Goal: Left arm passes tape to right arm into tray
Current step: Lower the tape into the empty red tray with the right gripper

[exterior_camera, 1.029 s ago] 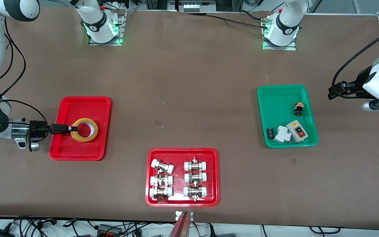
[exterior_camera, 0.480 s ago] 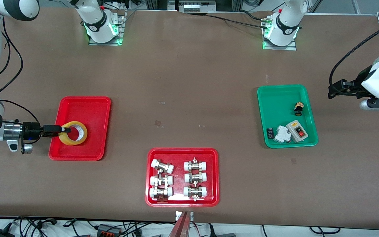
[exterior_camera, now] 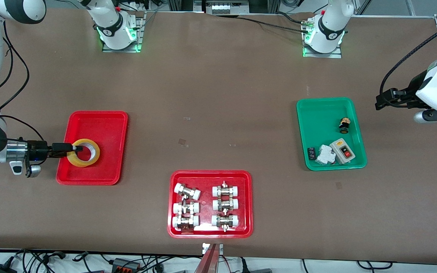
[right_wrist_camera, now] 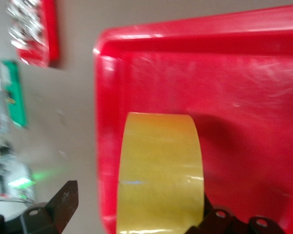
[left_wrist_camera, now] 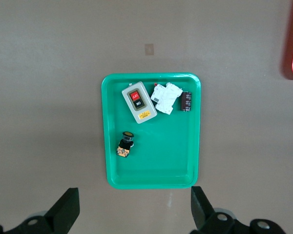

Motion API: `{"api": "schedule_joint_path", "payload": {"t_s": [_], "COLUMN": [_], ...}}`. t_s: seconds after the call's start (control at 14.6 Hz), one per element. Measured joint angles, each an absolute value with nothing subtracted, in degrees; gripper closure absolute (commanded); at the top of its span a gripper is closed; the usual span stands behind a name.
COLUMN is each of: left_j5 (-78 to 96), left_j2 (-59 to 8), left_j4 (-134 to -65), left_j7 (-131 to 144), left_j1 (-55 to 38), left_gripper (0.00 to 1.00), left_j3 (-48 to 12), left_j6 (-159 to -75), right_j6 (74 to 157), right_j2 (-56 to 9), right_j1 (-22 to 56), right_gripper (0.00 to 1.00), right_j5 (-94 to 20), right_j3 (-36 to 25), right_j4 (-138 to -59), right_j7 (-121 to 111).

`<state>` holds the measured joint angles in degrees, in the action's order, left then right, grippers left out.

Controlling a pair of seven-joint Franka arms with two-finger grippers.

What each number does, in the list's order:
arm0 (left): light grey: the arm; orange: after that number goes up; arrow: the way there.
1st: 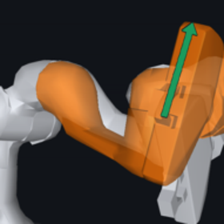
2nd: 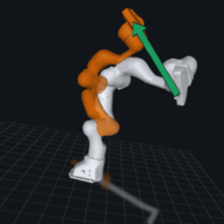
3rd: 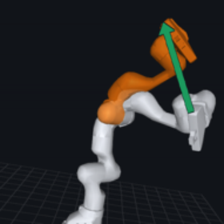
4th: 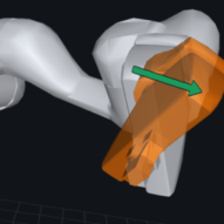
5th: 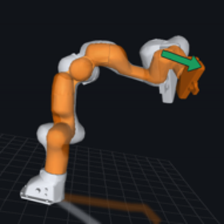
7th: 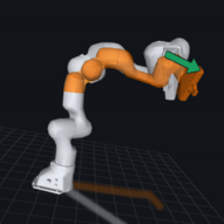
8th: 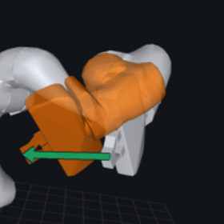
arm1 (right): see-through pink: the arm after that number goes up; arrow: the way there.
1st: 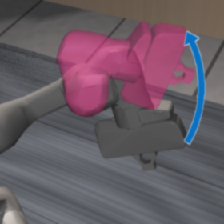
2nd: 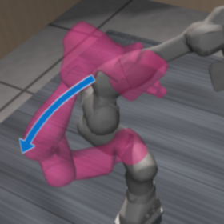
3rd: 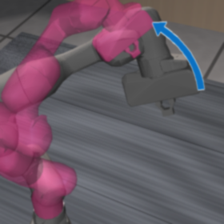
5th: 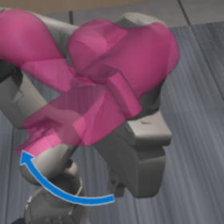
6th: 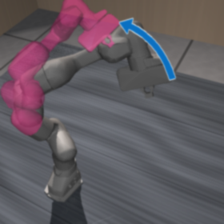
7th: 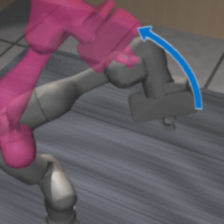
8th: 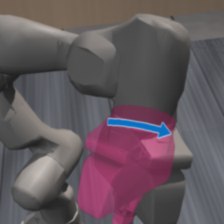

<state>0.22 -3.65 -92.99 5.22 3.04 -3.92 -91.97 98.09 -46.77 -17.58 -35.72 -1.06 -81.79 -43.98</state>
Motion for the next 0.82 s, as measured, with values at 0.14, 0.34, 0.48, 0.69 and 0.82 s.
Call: {"api": "schedule_joint_path", "payload": {"t_s": [0.14, 0.34, 0.48, 0.69, 0.82], "left_j5": [0.2, 0.2, 0.2, 0.2, 0.2], "left_j2": [-3.6, -3.6, -3.6, -3.5, -3.5], "left_j4": [-93.0, -93.0, -93.0, -93.0, -93.0], "left_j7": [5.2, 5.2, 5.2, 5.2, 5.2], "left_j1": [3.0, 2.8, 2.8, 2.8, 2.7], "left_gripper": [0.00, 0.00, 0.00, 0.00, 0.00], "left_j3": [-3.8, -3.8, -3.8, -3.8, -3.8], "left_j6": [-91.9, -91.9, -91.9, -91.9, -91.9], "right_j6": [101.8, 105.5, 106.0, 108.0, 109.2], "right_j2": [-46.8, -45.3, -43.5, -42.6, -42.6], "right_j1": [-16.8, -13.3, -10.9, -9.5, -9.4], "right_gripper": [0.00, 0.00, 0.00, 0.00, 0.00], "right_j5": [-29.9, -22.9, -21.3, -20.9, -20.6], "right_j3": [-0.8, -0.5, -0.6, -0.6, -0.7], "right_j4": [-81.7, -81.2, -81.3, -83.3, -84.4], "right_j7": [-46.9, -47.8, -47.5, -47.8, -49.2]}}
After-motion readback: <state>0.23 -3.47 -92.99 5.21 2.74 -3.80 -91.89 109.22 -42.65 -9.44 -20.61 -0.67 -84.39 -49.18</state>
